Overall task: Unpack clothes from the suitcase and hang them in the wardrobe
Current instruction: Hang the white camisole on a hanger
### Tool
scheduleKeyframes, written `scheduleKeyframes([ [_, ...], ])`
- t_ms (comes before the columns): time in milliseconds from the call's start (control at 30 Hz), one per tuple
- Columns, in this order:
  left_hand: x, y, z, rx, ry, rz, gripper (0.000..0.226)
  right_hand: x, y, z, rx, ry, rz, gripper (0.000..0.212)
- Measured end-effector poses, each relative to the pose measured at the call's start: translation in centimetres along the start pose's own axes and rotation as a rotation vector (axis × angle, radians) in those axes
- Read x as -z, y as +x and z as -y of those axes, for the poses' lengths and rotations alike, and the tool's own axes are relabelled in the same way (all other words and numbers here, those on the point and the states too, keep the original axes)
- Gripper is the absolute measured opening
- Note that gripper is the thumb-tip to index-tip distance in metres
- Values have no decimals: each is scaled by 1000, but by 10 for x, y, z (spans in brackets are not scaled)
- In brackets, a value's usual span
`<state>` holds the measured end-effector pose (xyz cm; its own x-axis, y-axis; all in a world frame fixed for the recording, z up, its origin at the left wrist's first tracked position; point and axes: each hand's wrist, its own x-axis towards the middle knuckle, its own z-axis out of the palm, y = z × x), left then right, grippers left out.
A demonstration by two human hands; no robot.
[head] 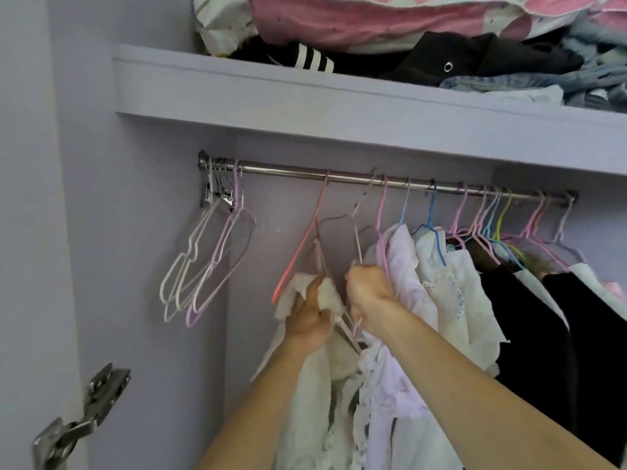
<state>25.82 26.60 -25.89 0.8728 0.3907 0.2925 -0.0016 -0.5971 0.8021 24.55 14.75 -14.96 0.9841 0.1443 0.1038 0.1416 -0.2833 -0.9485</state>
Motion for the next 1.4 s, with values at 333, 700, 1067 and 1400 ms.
scheduleKeyframes([
  [333,-43,-59,142,308,34,44,41,8,-14,-28,93,-192,4,43],
  [700,46,-53,1,142,69,-73,44,45,-53,2,347,-543,-39,63],
  [1067,114,-155,-118,198,275,236,37,112,-147,25,110,-477,307,25],
  [1400,110,-234,-279,-31,447,544,37,255,-268,28,126,-692,266,29],
])
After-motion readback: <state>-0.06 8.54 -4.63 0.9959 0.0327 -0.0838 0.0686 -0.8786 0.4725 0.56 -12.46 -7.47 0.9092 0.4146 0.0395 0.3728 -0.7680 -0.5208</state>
